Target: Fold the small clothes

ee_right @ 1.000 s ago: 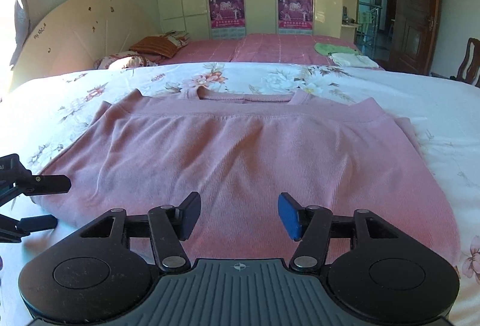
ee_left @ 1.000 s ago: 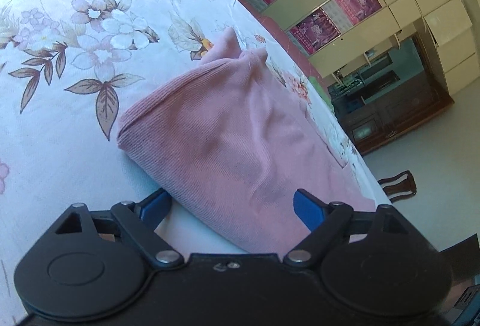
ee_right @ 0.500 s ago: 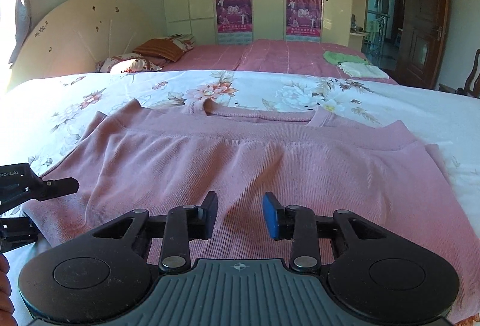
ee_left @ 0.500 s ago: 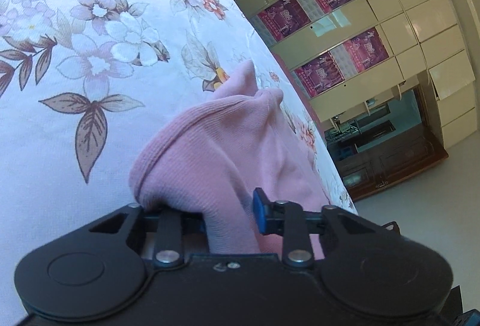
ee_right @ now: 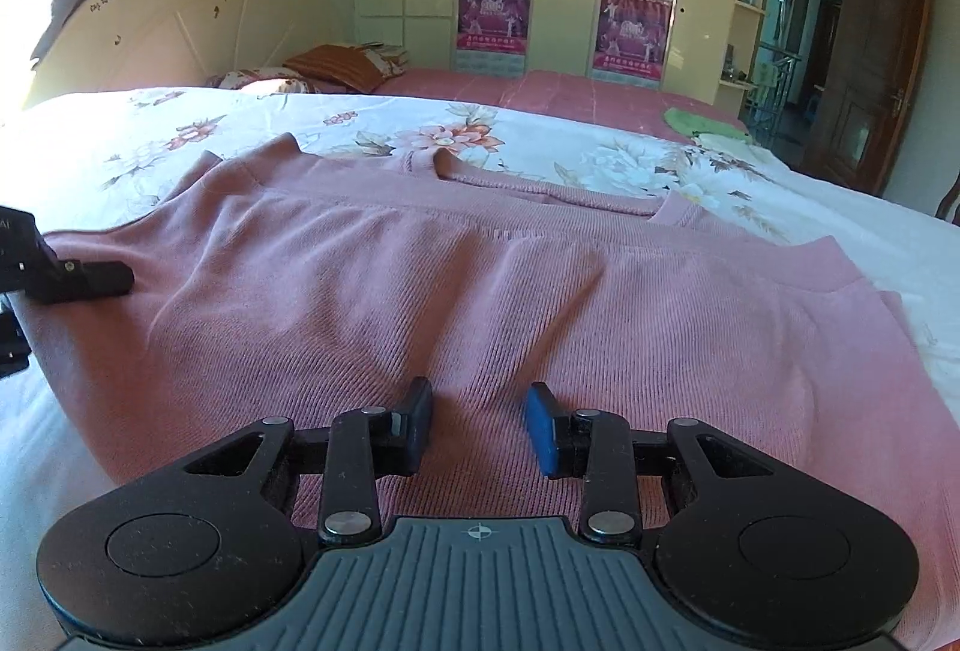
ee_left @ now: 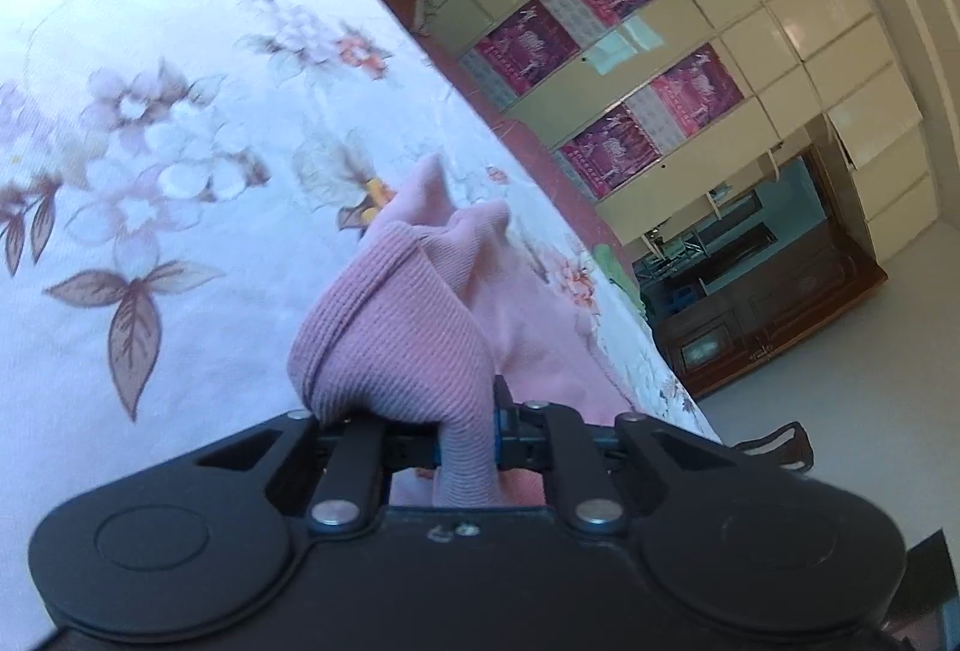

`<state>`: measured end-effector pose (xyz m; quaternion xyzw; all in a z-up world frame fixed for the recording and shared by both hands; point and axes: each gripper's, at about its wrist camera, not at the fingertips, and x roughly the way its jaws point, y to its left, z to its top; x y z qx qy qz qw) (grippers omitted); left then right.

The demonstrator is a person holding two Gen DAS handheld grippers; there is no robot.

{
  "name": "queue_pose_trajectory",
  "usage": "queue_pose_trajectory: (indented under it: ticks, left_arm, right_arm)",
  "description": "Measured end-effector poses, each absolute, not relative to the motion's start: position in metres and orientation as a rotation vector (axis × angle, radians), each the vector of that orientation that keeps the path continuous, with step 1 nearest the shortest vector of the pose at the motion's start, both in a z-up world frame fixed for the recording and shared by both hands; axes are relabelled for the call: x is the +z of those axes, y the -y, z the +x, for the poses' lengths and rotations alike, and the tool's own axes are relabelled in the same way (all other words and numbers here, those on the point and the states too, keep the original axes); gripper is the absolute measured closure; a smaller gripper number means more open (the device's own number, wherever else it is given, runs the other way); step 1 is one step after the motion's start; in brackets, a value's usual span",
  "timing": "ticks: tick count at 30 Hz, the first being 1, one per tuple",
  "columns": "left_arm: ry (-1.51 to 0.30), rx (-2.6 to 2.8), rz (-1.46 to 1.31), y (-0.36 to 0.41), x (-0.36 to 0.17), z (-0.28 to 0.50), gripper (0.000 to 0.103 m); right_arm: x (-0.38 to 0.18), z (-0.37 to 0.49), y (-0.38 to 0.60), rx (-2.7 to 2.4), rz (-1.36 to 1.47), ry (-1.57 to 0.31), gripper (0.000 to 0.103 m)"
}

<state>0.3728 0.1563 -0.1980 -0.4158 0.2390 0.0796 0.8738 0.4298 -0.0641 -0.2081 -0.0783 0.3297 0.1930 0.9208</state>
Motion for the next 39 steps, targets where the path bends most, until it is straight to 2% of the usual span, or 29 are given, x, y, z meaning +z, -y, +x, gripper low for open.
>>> queue_pose_trajectory:
  ticks: [5,9,14,22,26,28,31,33,34,39]
  left_arm:
    - [-0.462,0.041,-0.702,-0.128,-0.157,0.392,0.091]
    - [-0.453,-0.074,-0.560,-0.087,-0.131,0.408,0.091]
    - [-0.468,-0.249,-0.416,-0.015,-0.117,0.427,0.091]
    - [-0.595,-0.483,-0.249,0.119,-0.161,0.457,0.091]
    - [-0.684,-0.471,-0.180,0.153,-0.194,0.458,0.090]
    - [-0.701,-0.459,-0.133,0.158,-0.201,0.453,0.084]
    - [-0.671,-0.473,-0.032,0.162,-0.197,0.438,0.067]
    - [-0.655,-0.497,0.005,0.167,-0.189,0.422,0.032]
    - [-0.634,-0.502,0.014,0.165,-0.184,0.414,0.030]
    - [-0.596,-0.432,-0.013,0.136,-0.164,0.399,0.029]
  right_arm:
    - [-0.211,0.423,0.063,0.391,-0.186,-0.645,0.069]
    - [-0.190,0.427,0.098,0.363,0.003,-0.666,0.068]
    - [-0.172,0.414,0.164,0.233,0.108,-0.666,0.068]
    - [-0.164,0.421,0.263,0.109,0.188,-0.679,0.068]
    - [-0.166,0.421,0.306,0.077,0.244,-0.696,0.068]
    - [-0.165,0.421,0.321,0.081,0.283,-0.706,0.068]
    - [-0.154,0.416,0.341,0.104,0.377,-0.698,0.068]
    - [-0.144,0.413,0.347,0.148,0.451,-0.698,0.068]
    - [-0.141,0.414,0.349,0.173,0.484,-0.701,0.068]
    - [-0.139,0.423,0.340,0.285,0.573,-0.812,0.068]
